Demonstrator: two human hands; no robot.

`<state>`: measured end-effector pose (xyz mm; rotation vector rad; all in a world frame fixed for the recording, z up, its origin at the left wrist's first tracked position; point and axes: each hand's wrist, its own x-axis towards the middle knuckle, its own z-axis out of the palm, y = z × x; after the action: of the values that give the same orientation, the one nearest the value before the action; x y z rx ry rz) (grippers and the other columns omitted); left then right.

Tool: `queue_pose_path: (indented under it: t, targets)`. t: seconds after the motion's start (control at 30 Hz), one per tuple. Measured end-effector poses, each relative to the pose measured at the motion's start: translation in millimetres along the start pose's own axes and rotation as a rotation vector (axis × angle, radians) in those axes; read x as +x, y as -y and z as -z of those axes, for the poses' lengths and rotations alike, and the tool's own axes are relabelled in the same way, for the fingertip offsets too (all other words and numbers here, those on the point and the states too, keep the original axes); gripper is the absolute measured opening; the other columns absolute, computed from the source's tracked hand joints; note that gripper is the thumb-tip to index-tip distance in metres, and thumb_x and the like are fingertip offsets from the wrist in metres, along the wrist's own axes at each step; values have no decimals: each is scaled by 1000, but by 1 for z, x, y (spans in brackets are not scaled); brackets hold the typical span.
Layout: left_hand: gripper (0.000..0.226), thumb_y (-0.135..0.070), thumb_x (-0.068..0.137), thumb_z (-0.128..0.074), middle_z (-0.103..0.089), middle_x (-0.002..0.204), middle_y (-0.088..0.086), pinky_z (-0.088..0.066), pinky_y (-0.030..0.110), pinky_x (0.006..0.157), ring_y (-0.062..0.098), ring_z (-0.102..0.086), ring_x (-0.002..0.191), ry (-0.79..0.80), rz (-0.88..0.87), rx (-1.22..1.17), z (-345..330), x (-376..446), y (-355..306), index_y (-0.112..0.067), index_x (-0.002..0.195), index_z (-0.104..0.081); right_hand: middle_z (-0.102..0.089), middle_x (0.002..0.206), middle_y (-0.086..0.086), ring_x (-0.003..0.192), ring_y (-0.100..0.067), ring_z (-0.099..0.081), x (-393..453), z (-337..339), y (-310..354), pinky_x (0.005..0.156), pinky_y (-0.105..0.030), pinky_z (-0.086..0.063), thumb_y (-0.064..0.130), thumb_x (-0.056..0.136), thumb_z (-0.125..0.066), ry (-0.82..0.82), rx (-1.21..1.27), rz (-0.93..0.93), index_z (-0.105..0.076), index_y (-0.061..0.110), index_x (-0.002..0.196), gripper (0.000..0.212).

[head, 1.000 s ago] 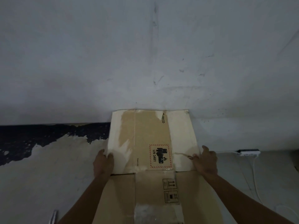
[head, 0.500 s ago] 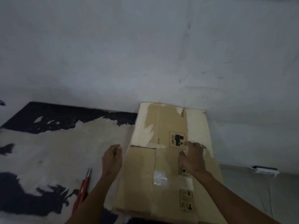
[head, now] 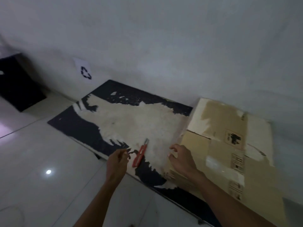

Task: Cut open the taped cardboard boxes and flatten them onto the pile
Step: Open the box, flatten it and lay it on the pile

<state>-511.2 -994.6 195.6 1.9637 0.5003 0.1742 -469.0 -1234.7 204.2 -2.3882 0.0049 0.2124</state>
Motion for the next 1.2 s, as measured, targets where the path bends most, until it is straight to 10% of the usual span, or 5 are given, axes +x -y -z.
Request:
queue_pose_path:
  t: [0.23, 0.6, 0.87, 1.2]
  targets:
    - [15, -8, 96, -57, -71, 89, 6, -58, 44, 80, 19, -70, 78, -154, 68, -3, 109, 31, 54, -14, 104, -68, -65, 90, 4, 79, -17, -69, 23, -92, 109, 72, -30, -57, 16, 92, -62, 196, 37, 92, -64, 20, 110, 18]
    - [21, -11, 97, -57, -69, 90, 5, -53, 23, 64, 16, -70, 74, -257, 195, 5, 294, 120, 144, -8, 115, -67, -66, 100, -3, 99, -18, -63, 69, -263, 287, 80, -22, -43, 19, 91, -67, 411, -17, 242, -64, 12, 121, 31]
    - [21, -9, 97, -57, -69, 90, 4, -47, 16, 61, 15, -70, 74, -330, 246, -41, 382, 194, 175, -9, 115, -67, -58, 76, 12, 72, 3, -56, 115, -342, 381, 58, 0, -36, 13, 92, -66, 477, -31, 282, -64, 8, 122, 30]
    - [21, -10, 97, -57, -70, 88, 6, -47, 19, 64, 19, -70, 76, -265, 280, 9, 461, 370, 203, -8, 115, -67, -62, 90, 8, 92, -9, -60, 249, -447, 499, 87, -24, -52, 14, 93, -65, 537, 14, 254, -60, 9, 126, 33]
